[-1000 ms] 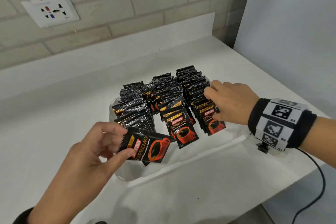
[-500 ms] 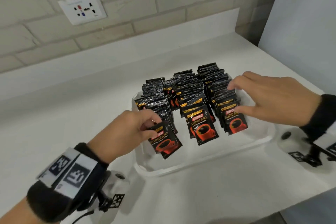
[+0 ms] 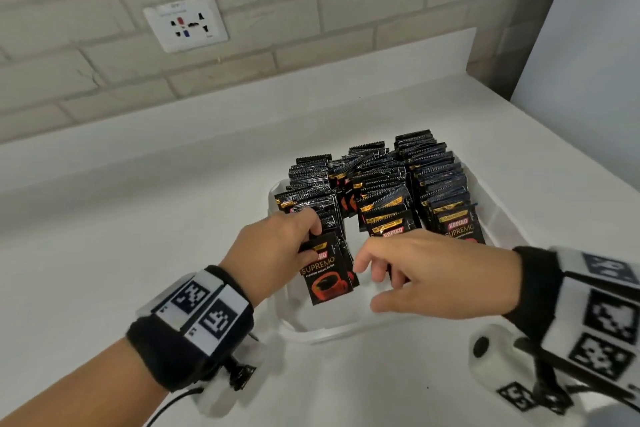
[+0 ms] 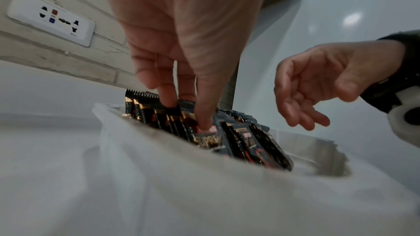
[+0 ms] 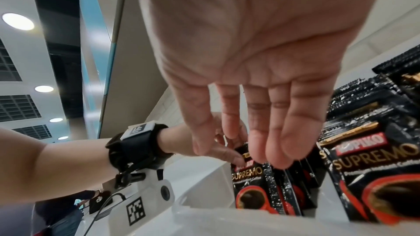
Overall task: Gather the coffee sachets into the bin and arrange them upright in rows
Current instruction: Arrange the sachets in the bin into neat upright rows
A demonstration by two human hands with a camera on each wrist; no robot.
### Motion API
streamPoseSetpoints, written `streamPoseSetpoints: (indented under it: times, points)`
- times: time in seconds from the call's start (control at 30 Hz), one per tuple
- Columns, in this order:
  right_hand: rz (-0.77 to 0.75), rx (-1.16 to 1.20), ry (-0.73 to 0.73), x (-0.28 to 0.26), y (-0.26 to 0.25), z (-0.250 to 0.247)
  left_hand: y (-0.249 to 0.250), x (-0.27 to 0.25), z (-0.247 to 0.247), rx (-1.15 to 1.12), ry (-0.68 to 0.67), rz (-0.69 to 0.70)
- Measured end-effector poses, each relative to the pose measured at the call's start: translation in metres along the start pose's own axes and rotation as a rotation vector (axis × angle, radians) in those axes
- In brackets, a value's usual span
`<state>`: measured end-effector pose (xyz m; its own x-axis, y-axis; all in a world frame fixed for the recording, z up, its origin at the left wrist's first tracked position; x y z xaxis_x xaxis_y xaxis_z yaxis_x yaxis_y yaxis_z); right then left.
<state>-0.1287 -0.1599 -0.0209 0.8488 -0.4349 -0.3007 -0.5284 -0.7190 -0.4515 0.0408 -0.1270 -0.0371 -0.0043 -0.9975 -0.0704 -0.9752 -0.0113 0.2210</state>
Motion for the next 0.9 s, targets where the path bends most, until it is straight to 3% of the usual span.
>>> streamPoseSetpoints:
  times: [0.27, 0.43, 0.63, 0.73, 0.83, 0.9]
  points:
    - [0.002, 0.071, -0.096, -0.013, 0.003, 0.005, 0.005, -0.003, 0.008, 0.095, 0.043, 0.144]
    - [0.052, 0.229, -0.023, -0.033, 0.016, 0.006, 0.003, 0.0, 0.014, 0.092, 0.121, 0.129]
    - [0.068, 0.405, 0.073, -0.052, 0.028, 0.015, 0.001, -0.008, 0.018, 0.057, 0.094, 0.172]
    - [0.055, 0.456, 0.082, -0.051, 0.027, 0.018, 0.0, -0.012, 0.009, -0.141, 0.171, 0.077]
    - [0.058, 0.578, 0.107, -0.044, 0.021, 0.014, -0.013, -0.022, -0.005, -0.51, 0.34, -0.181]
    - [0.07, 0.702, 0.1, -0.036, 0.017, 0.01, -0.021, -0.033, -0.008, -0.859, 0.35, -0.366]
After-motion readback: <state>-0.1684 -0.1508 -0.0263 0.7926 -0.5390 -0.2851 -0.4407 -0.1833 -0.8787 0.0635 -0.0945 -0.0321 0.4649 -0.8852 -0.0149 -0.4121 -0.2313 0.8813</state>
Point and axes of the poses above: each hand's wrist, its own x-axis towards the middle knuckle, its own z-axis out of the palm, y = z × x, the point moved 3 cm from there along x, towards the middle knuckle, and after that the axes turned 4 degrees about -x, right-handed, at the moved point
